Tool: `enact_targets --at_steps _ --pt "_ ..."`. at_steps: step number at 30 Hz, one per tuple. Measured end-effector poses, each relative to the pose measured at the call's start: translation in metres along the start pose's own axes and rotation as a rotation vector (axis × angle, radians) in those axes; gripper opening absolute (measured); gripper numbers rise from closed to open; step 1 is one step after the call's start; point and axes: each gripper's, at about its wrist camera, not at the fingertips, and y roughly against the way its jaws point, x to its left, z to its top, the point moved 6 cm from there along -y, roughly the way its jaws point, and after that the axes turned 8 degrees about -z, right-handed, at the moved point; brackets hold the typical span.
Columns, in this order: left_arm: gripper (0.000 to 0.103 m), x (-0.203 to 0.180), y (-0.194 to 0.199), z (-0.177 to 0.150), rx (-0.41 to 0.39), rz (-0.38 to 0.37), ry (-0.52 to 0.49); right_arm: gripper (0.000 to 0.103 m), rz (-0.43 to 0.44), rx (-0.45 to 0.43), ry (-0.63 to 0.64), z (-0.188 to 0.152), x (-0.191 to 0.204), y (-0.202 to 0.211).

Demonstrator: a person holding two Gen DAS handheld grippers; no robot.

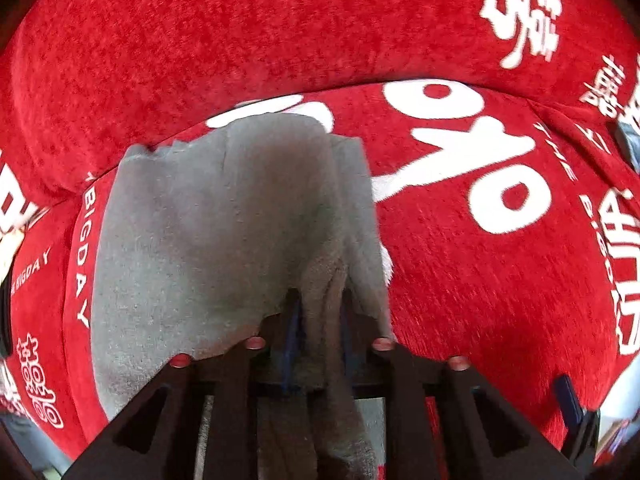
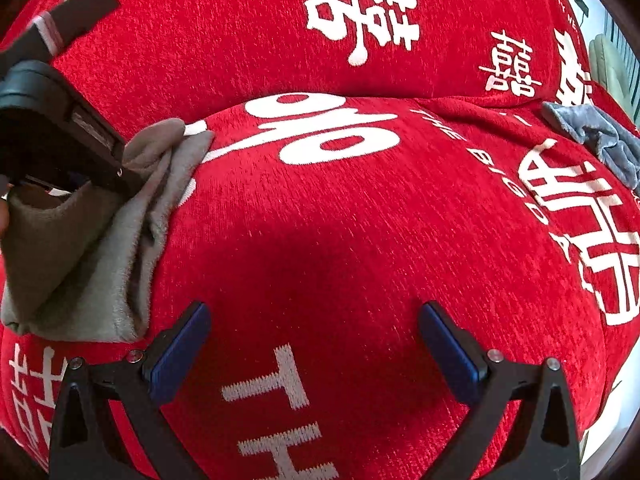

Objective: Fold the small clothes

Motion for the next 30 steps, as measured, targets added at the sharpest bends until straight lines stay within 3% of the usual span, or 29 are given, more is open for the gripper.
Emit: enact_targets --at_steps 4,9,11,14,20,26,27,28,29,30 --pt "0.071 0.005 0.034 0.001 -0.045 -0.132 0.032 0.103 0.034 -0.007 -0.007 0.004 0.004 0.008" --pt "0.072 0.043 0.09 -0.016 -0.175 -0.246 0.061 0.103 0.122 -0.021 0.004 0.01 0.015 0.027" --pt "0.072 0.08 0.096 -0.036 -0.227 -0.181 0.093 0.103 0.199 -0.021 -0.022 0.013 0.018 0.035" --pt "0.072 0.127 0.088 -0.073 -0.241 -0.062 0.116 0.103 0.338 -0.009 -0.075 0.02 0.029 0.048" --pt "0.072 0.166 0.072 -0.135 -0.25 -0.007 0.105 0.103 0.641 0.067 -0.13 0.037 0.073 0.069" --pt "0.073 0.153 0.051 -0.134 -0.266 0.005 0.042 0.101 0.667 0.208 -0.121 0.045 0.123 0.04" --pt "0.073 0.153 0.048 -0.132 -0.263 0.003 0.045 0.098 0.665 0.221 -0.116 0.046 0.131 0.034" --pt "0.072 0.154 0.047 -0.13 -0.262 0.0 0.052 0.085 0.653 0.233 -0.105 0.047 0.135 0.028" --pt "0.073 0.154 0.046 -0.127 -0.261 -0.015 0.067 0.05 0.638 0.25 -0.102 0.046 0.137 0.023" --pt "0.073 0.155 0.047 -0.128 -0.26 -0.023 0.077 0.03 0.624 0.273 -0.105 0.046 0.138 0.018"
